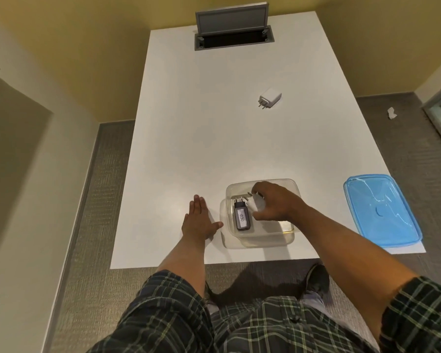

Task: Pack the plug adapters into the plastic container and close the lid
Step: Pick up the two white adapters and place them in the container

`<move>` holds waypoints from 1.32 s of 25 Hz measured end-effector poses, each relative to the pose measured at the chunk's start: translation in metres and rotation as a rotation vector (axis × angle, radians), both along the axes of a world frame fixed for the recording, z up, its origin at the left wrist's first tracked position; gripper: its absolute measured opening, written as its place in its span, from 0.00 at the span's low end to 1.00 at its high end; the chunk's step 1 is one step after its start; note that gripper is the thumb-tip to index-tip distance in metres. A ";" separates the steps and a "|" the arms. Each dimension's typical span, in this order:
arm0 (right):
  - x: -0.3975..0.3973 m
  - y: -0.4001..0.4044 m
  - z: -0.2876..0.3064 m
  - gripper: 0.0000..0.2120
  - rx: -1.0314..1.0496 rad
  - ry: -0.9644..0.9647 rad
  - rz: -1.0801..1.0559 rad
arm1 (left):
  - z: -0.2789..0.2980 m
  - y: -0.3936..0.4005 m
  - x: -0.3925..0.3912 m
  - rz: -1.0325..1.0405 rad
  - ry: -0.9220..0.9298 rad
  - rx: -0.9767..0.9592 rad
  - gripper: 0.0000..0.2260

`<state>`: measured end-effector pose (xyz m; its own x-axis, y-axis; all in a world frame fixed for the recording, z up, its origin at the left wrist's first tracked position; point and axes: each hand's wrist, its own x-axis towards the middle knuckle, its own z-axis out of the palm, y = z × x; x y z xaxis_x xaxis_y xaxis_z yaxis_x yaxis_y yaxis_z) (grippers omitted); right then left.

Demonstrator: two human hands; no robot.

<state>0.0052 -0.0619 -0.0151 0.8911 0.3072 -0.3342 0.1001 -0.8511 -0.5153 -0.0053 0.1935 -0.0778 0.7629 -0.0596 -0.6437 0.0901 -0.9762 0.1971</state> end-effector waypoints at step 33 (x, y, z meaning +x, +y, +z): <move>-0.002 0.020 -0.046 0.13 -0.215 0.067 -0.196 | 0.005 -0.004 0.000 -0.022 -0.001 0.063 0.49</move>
<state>0.0031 -0.0422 -0.0606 0.9003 0.0473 -0.4327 -0.1051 -0.9411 -0.3215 -0.0050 0.1891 -0.0726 0.7624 -0.0358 -0.6462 0.0685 -0.9884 0.1356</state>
